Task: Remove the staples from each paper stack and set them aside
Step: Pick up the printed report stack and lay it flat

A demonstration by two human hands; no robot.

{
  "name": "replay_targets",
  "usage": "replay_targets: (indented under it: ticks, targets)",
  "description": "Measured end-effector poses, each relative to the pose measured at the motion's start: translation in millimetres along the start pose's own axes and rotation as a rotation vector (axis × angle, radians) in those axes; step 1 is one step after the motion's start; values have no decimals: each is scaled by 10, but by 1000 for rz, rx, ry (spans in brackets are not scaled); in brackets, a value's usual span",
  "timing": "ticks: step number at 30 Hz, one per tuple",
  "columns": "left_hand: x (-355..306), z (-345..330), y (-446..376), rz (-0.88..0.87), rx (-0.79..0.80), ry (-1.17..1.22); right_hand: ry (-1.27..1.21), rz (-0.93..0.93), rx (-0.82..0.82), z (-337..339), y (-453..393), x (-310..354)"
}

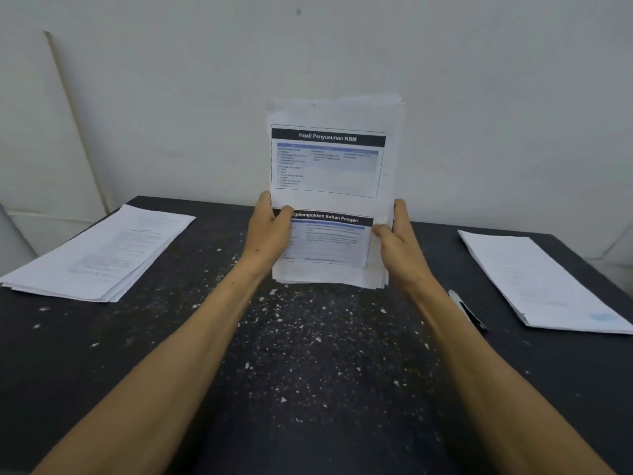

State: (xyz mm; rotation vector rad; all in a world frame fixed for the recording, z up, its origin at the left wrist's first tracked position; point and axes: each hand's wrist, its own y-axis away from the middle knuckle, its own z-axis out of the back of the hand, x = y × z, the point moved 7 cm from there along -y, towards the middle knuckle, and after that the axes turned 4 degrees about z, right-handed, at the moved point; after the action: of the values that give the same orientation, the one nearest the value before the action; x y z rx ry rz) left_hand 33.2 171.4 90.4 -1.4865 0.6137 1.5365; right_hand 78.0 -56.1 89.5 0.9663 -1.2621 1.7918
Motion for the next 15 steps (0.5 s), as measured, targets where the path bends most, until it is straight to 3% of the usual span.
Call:
replay_targets:
  ticks: [15]
  targets:
    - [-198,-533,223,-91,-4,102,16,-6,-155,513,131,-178]
